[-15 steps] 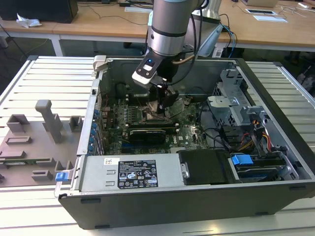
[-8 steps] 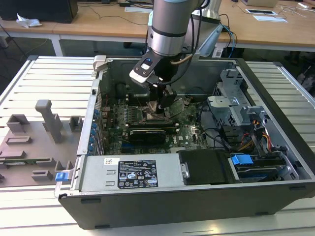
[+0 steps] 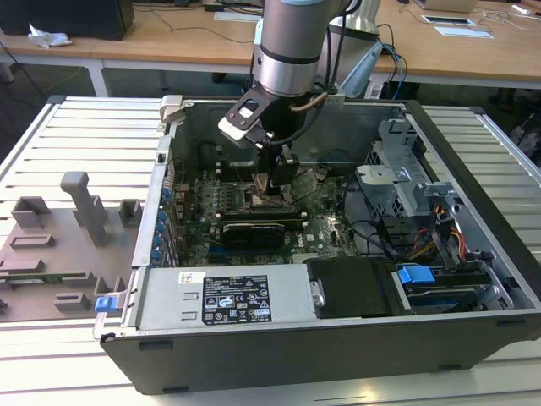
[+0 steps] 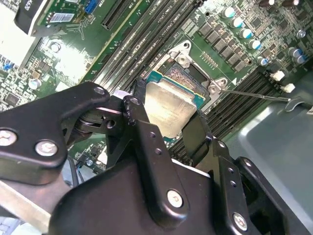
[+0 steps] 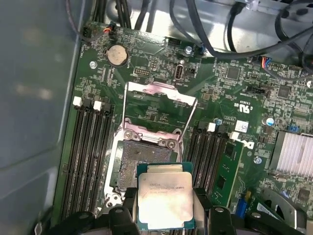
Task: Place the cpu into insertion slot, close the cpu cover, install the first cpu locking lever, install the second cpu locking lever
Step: 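Place the cpu into insertion slot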
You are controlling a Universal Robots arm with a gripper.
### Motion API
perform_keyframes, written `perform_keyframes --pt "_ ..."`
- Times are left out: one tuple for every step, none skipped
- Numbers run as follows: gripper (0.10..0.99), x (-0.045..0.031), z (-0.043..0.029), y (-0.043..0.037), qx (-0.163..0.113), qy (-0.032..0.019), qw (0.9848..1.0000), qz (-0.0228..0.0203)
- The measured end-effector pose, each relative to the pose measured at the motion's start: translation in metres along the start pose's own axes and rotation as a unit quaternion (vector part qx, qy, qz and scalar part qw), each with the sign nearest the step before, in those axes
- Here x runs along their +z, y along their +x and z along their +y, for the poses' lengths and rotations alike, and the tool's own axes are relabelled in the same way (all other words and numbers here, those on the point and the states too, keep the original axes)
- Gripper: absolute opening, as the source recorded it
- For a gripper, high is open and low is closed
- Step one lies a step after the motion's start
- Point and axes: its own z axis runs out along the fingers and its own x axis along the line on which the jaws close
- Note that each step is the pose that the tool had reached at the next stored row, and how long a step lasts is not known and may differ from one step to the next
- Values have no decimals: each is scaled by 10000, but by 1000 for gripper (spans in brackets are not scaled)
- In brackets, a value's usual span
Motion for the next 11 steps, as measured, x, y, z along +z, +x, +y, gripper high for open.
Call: perform_keyframes --pt "541 0 0 0 33 0 10000 2" --pt "541 0 0 0 72 0 10000 4" --pt "541 0 0 0 163 0 9999 10" --pt "541 0 0 0 224 0 9997 14" --pt "541 0 0 0 259 0 9997 15" --pt "541 0 0 0 304 0 9995 18" --pt "541 0 0 0 351 0 9994 21" --pt "541 0 0 0 389 0 9992 23" --pt "541 0 0 0 445 0 9990 26" --pt "541 0 0 0 487 0 9988 28" --pt "541 1 0 0 549 0 9985 32"
